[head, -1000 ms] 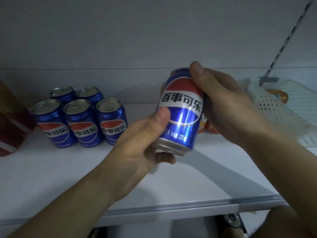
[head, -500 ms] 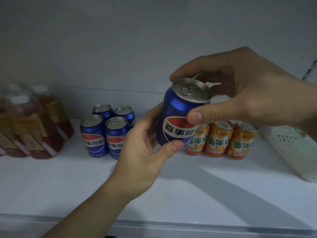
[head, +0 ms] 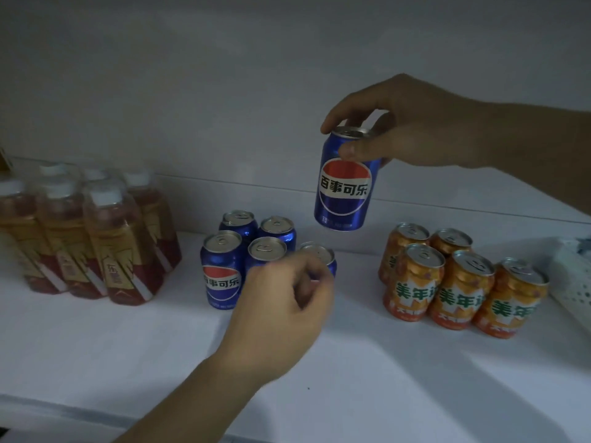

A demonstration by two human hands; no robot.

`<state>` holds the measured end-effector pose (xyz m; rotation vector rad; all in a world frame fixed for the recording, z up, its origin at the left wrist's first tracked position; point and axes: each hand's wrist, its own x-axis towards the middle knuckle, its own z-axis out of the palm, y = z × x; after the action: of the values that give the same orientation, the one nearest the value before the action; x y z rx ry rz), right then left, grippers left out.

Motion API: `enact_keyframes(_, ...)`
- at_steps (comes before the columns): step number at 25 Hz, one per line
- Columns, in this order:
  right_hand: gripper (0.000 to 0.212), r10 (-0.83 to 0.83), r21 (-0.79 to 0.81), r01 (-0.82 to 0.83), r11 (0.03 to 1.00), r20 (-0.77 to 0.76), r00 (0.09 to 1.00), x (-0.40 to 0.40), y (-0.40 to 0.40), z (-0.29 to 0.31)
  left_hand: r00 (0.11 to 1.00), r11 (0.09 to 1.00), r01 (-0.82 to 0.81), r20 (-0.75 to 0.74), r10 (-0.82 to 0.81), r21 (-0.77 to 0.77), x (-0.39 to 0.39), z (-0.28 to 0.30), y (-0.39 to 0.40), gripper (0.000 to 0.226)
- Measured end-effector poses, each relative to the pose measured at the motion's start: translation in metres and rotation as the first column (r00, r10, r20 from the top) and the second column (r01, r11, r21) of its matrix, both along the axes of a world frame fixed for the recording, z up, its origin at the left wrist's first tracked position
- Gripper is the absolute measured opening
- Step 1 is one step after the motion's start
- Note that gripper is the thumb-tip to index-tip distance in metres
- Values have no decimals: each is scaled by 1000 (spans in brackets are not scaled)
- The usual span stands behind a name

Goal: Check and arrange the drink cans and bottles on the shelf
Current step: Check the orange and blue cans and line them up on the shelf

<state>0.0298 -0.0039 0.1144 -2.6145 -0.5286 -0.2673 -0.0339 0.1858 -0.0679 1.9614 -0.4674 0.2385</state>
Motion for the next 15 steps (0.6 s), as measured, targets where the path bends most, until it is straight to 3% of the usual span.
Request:
enact_keyframes(3,30,28,-91,-34,995,-71,997,35,8,-26,966,913,242,-173,-194,327,-4,-7,-2,10)
enact_keyframes(6,33,-4,-156,-7,988,-65,998,58,9,-45,909,774,409,-290,-300,484,0,-16,-2,25)
enact_keyframes(10,35,-5,-188,-16,982,-112,994,67,12,-71,883,689,461,-361,-299,558,15,-26,8,23)
enact_keyframes(15,33,-8,-199,-24,980,-162,987,72,14,-103,886,689,455,-366,-285,564,25,-32,13,43)
